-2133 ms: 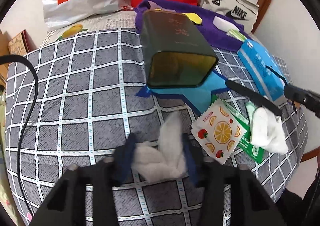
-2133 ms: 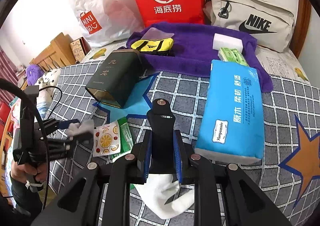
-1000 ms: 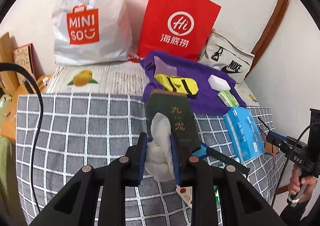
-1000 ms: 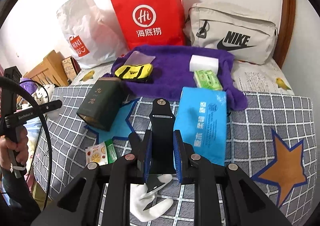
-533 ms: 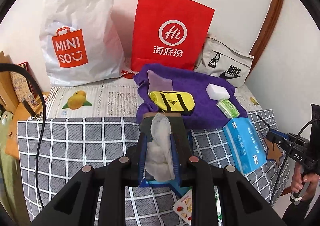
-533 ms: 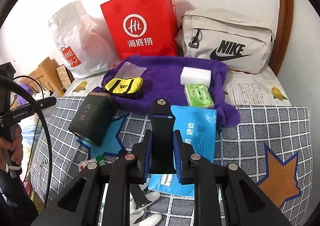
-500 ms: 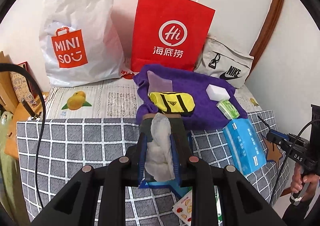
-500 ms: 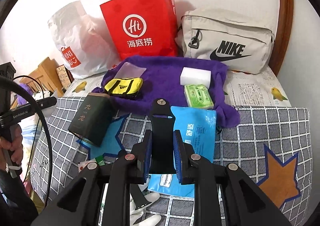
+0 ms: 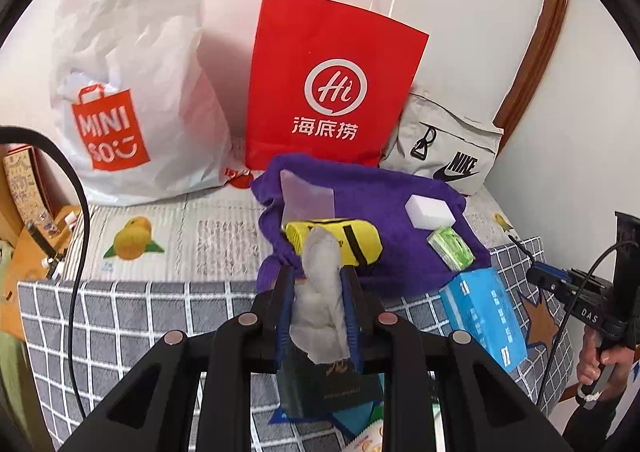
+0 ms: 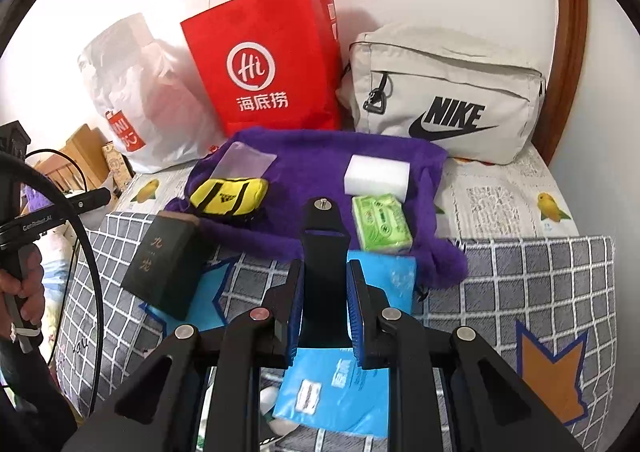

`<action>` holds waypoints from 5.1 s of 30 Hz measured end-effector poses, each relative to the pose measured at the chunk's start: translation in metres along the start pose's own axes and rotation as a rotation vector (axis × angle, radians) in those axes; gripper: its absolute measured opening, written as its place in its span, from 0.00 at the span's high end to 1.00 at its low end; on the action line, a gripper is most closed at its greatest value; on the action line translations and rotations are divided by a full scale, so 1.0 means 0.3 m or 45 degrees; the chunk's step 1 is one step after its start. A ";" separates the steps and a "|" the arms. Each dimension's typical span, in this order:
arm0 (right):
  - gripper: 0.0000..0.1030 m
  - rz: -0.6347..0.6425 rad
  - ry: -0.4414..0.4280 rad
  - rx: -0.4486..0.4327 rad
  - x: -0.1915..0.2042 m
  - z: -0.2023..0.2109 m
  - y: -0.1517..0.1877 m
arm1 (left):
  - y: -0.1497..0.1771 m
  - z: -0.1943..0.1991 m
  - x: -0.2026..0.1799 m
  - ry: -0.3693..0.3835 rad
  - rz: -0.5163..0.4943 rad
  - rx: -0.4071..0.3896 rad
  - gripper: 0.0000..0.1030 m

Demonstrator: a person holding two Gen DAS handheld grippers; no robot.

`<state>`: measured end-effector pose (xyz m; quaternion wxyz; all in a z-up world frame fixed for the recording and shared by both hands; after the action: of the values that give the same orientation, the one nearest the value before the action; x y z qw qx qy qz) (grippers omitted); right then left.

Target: Organize soft objects

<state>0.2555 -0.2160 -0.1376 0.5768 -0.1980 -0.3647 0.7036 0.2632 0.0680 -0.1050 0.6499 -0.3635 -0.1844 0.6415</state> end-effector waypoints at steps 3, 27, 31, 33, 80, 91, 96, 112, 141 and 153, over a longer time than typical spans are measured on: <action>0.80 -0.001 0.014 -0.008 -0.019 -0.030 -0.040 | -0.024 -0.033 -0.004 0.003 0.002 0.002 0.78; 0.80 0.080 -0.030 0.025 -0.019 -0.372 -0.291 | -0.206 -0.326 -0.037 0.034 -0.012 0.026 0.78; 0.80 0.091 -0.029 0.021 -0.010 -0.395 -0.302 | -0.193 -0.350 -0.036 0.027 -0.020 0.044 0.78; 0.80 0.107 -0.025 0.031 -0.010 -0.404 -0.301 | -0.192 -0.362 -0.036 0.026 -0.020 0.049 0.78; 0.79 0.148 -0.065 0.327 0.002 -0.605 -0.168 | -0.124 -0.511 -0.056 0.039 -0.028 0.186 0.78; 0.74 0.144 -0.083 0.291 -0.001 -0.554 -0.190 | -0.119 -0.534 -0.031 0.022 -0.005 0.198 0.78; 0.73 0.144 -0.084 0.268 -0.007 -0.526 -0.204 | -0.117 -0.536 -0.019 0.003 0.004 0.197 0.78; 0.73 0.171 -0.076 0.240 0.004 -0.497 -0.220 | -0.118 -0.539 -0.006 -0.023 0.038 0.212 0.68; 0.73 0.142 -0.038 0.189 -0.014 -0.448 -0.248 | -0.151 -0.470 -0.015 -0.058 0.026 0.175 0.44; 0.61 0.116 -0.094 0.206 0.058 -0.264 -0.087 | -0.204 -0.328 -0.049 -0.114 -0.064 0.078 0.41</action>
<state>0.3239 -0.1750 -0.1678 0.5445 -0.1412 -0.3183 0.7631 0.3739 0.0361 -0.1242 0.6677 -0.3095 -0.2027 0.6460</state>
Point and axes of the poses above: each gripper's, at about its wrist camera, not at the fingertips, and z roughly against the way its jaws point, x to its left, y to its underside, the point moved 7 cm from there along -z, roughly the way its jaws point, and after that the axes turned 4 degrees about -x, right-handed, at the moved point
